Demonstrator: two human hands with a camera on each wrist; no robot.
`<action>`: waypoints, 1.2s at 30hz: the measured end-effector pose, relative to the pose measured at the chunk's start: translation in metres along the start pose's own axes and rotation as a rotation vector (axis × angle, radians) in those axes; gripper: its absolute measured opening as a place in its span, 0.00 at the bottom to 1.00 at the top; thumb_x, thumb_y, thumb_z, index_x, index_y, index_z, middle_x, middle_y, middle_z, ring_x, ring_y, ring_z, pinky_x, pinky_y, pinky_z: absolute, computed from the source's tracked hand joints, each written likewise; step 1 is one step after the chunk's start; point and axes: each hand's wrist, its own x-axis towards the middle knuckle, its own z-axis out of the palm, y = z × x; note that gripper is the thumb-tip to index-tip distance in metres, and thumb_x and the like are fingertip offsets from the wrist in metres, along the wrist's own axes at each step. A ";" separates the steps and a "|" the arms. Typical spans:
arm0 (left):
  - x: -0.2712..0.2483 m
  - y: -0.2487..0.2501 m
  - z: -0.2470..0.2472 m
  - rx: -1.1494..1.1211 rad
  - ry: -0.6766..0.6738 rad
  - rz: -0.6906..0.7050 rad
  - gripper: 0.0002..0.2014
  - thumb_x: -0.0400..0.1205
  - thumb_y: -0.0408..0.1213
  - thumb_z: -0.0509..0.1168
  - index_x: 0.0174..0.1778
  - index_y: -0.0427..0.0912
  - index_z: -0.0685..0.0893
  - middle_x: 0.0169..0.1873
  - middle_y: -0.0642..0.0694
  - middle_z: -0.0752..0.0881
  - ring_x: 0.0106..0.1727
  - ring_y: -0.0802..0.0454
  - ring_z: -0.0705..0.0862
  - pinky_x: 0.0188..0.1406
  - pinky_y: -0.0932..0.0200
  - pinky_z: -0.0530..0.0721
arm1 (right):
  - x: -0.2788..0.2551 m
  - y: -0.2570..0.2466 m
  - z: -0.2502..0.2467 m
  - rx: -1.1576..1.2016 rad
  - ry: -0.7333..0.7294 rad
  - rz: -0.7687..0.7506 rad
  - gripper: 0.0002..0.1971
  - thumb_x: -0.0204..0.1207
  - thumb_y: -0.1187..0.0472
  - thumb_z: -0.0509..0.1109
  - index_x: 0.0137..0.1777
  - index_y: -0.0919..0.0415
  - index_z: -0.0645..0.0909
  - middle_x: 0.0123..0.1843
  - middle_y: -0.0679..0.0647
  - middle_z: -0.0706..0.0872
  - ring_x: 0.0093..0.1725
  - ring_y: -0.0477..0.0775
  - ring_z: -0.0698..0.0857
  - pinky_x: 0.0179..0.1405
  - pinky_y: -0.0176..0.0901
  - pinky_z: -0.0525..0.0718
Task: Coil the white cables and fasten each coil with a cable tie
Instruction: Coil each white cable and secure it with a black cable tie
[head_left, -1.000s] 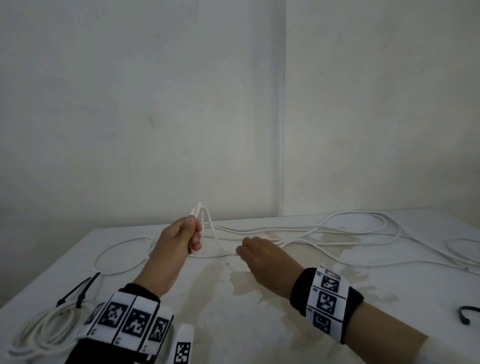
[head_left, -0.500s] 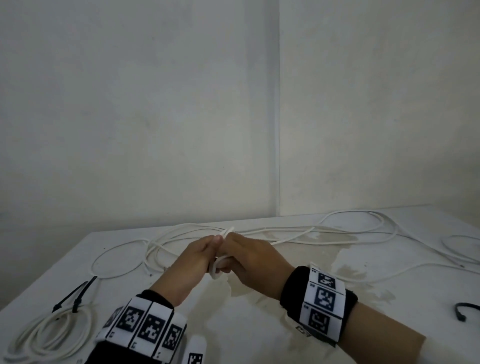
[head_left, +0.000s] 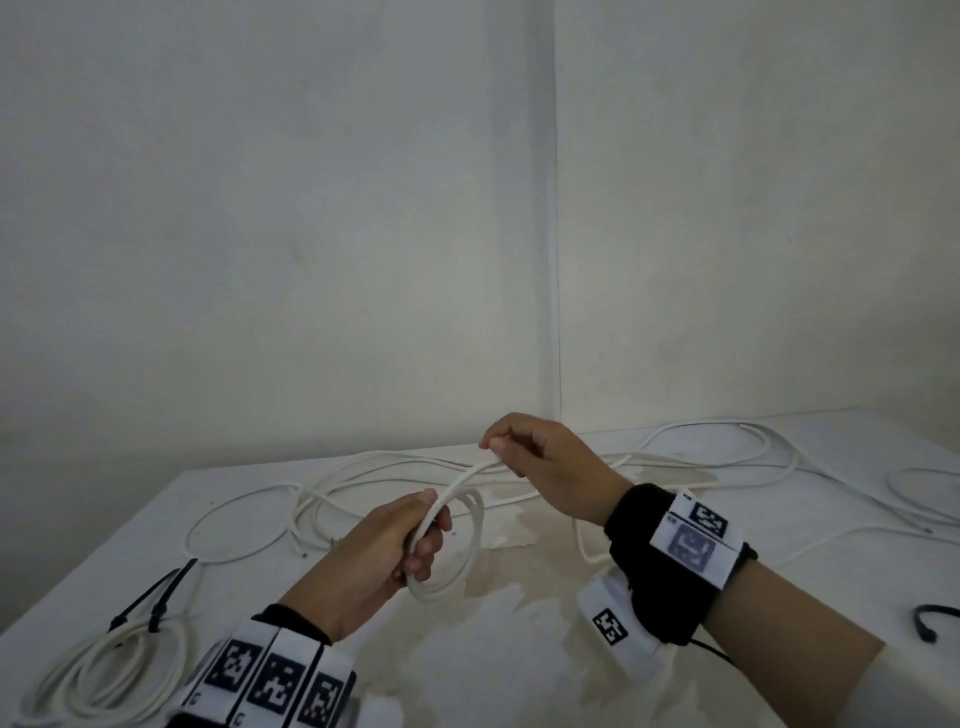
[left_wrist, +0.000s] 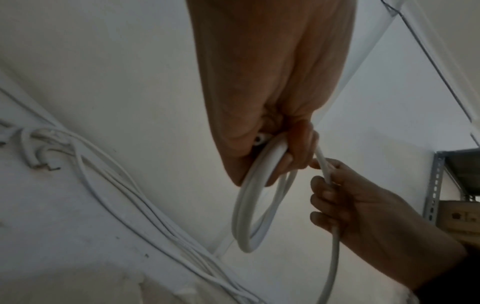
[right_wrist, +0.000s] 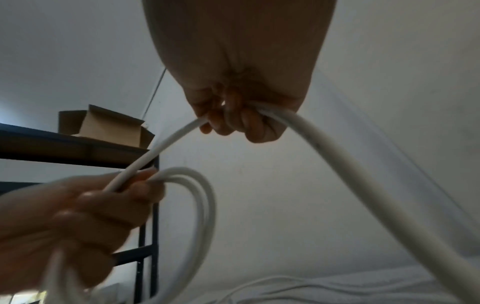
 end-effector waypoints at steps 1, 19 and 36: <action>-0.001 -0.001 0.001 0.000 -0.010 -0.005 0.19 0.88 0.40 0.47 0.38 0.36 0.77 0.17 0.51 0.68 0.17 0.59 0.63 0.27 0.62 0.63 | 0.001 0.002 -0.001 -0.065 0.000 -0.009 0.08 0.82 0.61 0.61 0.42 0.53 0.78 0.31 0.50 0.75 0.29 0.43 0.69 0.33 0.34 0.68; 0.002 0.005 0.006 -0.237 0.061 0.147 0.17 0.84 0.44 0.54 0.34 0.38 0.77 0.17 0.54 0.64 0.16 0.61 0.60 0.21 0.68 0.68 | -0.013 0.003 0.026 -0.005 -0.078 0.000 0.08 0.84 0.54 0.55 0.52 0.53 0.76 0.38 0.43 0.84 0.36 0.38 0.78 0.38 0.29 0.74; 0.001 -0.009 -0.003 0.155 0.151 0.221 0.16 0.86 0.38 0.52 0.37 0.37 0.79 0.26 0.52 0.80 0.31 0.60 0.85 0.47 0.52 0.78 | -0.005 -0.013 0.012 0.024 -0.135 0.108 0.15 0.85 0.56 0.53 0.39 0.55 0.77 0.29 0.48 0.73 0.30 0.45 0.70 0.32 0.34 0.69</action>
